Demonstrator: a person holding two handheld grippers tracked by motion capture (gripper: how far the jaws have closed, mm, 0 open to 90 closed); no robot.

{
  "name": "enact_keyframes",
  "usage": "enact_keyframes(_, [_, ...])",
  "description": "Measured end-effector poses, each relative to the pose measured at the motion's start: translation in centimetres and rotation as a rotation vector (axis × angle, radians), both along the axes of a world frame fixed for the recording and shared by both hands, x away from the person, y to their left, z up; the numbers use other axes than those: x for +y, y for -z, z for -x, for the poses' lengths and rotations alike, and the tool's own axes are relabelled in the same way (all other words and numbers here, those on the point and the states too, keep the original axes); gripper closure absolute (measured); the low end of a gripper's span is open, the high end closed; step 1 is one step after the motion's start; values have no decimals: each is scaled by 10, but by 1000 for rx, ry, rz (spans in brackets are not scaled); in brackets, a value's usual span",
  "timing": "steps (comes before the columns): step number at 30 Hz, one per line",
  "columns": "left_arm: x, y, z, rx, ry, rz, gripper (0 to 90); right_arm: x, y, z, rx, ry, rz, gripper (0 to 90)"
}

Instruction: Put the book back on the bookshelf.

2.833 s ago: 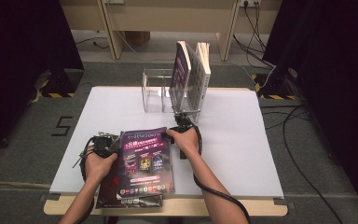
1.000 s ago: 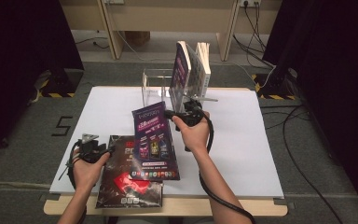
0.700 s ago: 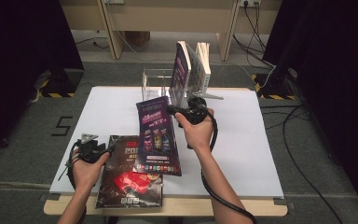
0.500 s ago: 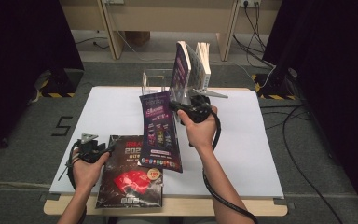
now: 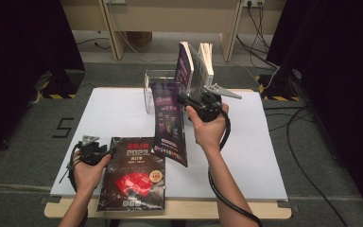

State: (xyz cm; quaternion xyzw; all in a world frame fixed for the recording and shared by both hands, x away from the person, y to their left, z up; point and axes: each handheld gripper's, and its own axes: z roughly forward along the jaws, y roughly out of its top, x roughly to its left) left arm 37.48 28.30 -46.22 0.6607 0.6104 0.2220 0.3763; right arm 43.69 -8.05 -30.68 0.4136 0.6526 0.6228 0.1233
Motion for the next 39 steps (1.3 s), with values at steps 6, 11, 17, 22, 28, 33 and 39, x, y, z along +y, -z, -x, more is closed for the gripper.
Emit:
enact_keyframes(6, [0,1,0,-3,-3,3,569,-6,-9,5,-39,33,-27,854])
enact_keyframes(11, [1,1,0,-5,-5,4,569,-9,-13,7,-89,65,-35,854])
enact_keyframes(17, [1,1,0,-6,-9,6,569,-14,-16,5,-113,85,-33,854])
enact_keyframes(22, [2,1,0,-3,-7,6,569,-14,-18,3,-115,88,-44,854])
enact_keyframes(28, [2,2,-1,-1,-7,7,569,-16,-20,5,-124,91,-60,854])
enact_keyframes(33, [1,2,-1,1,-5,5,569,-21,-24,8,-141,104,-74,853])
enact_keyframes(39, [0,3,-1,2,-3,6,569,-23,-29,8,-147,115,-85,853])
